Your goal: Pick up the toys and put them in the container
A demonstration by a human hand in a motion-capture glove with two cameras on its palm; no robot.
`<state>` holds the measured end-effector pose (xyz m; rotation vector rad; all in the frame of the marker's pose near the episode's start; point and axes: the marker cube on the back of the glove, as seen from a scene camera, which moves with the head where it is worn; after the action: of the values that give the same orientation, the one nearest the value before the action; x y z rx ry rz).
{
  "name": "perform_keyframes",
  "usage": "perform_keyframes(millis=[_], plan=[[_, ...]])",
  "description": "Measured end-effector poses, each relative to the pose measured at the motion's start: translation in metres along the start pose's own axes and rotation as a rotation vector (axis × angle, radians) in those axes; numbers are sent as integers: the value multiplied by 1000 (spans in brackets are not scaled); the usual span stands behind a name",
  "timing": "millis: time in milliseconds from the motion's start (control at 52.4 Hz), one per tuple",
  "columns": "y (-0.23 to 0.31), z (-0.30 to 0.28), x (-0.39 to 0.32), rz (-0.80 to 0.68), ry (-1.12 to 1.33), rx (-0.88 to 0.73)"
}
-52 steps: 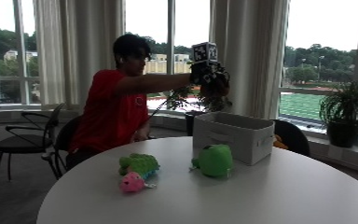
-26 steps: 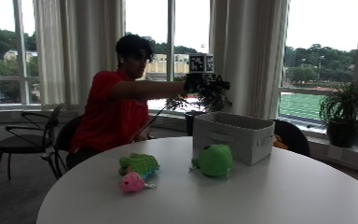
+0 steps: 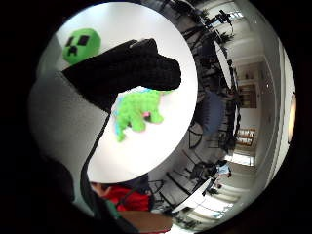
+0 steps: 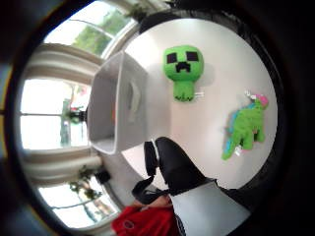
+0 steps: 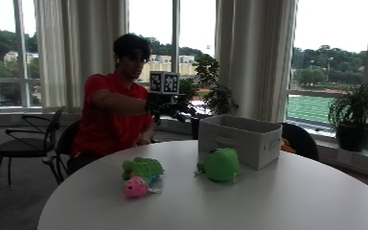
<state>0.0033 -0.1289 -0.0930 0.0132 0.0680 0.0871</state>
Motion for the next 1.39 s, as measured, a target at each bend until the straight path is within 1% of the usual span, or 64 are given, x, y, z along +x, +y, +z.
perform_keyframes(millis=[38,287,497,592,821,1012,1070,1165,1203,1318,1394], plan=[[6,13,15,-27,3,-20],[23,76,69,109,50,-108],[27,123,99,142,74,-187],[28,140,106,159,69,-218],[24,178,114,169,72,-347],[21,178,108,169,40,-410],[23,175,103,165,47,-387],[25,171,94,132,186,-185],[24,169,91,117,217,-132],[21,155,90,118,163,-86],[20,133,87,130,126,-34]])
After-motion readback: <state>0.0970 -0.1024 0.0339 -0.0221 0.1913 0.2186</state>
